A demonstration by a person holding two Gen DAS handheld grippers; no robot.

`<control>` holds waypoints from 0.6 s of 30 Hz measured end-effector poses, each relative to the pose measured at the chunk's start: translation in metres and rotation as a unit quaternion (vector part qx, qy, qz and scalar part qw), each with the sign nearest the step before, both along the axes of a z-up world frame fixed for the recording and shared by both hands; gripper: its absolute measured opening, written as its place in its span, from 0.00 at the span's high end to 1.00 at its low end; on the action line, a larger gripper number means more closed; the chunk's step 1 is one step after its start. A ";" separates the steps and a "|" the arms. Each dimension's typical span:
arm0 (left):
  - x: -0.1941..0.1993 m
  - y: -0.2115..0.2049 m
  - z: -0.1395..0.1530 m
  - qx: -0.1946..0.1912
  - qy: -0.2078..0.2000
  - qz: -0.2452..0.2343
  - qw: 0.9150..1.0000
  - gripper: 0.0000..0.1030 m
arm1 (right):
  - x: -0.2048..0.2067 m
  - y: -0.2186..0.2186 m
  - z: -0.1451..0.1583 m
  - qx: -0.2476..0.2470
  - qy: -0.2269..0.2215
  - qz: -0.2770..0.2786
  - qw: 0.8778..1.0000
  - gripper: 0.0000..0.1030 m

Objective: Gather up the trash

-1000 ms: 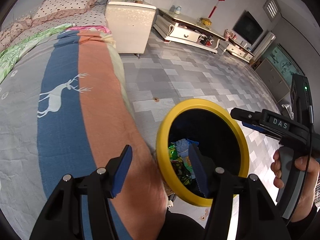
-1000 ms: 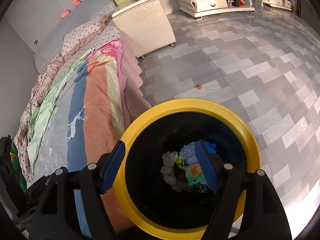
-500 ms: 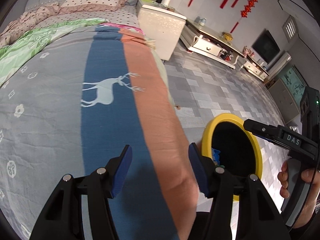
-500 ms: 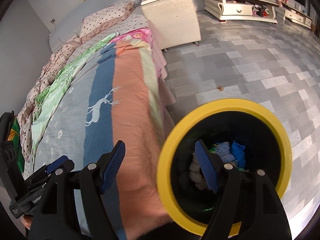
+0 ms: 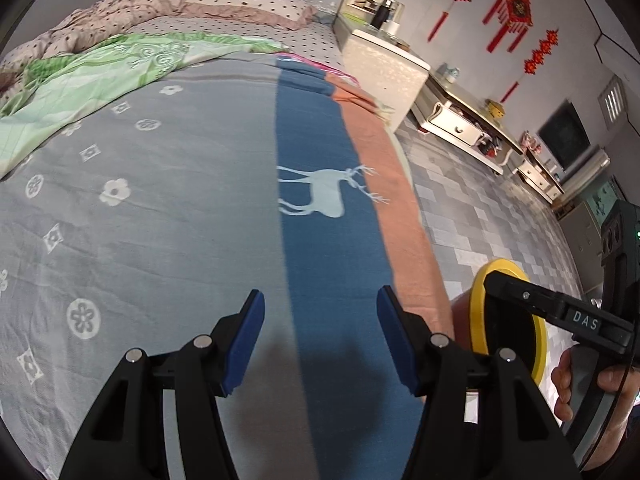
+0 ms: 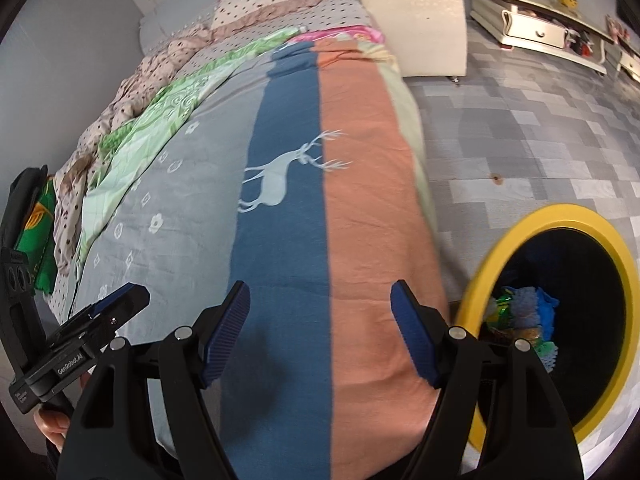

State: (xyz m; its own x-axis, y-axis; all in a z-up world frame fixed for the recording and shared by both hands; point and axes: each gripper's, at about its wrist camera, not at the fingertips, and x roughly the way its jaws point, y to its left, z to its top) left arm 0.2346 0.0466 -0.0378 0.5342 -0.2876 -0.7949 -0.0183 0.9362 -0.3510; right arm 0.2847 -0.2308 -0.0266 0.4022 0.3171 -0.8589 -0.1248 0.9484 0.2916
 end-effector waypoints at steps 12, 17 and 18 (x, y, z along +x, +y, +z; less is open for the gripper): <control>-0.025 0.066 -0.016 0.022 -0.018 0.045 0.999 0.45 | -0.005 0.069 -0.019 -0.004 -0.003 0.045 0.999 0.32; -0.040 0.086 -0.023 0.041 -0.052 0.065 0.996 0.34 | -0.015 0.080 -0.019 -0.014 -0.040 0.040 0.998 0.28; -0.044 0.090 -0.025 0.044 -0.062 0.070 0.995 0.32 | -0.017 0.081 -0.018 -0.012 -0.047 0.037 0.998 0.27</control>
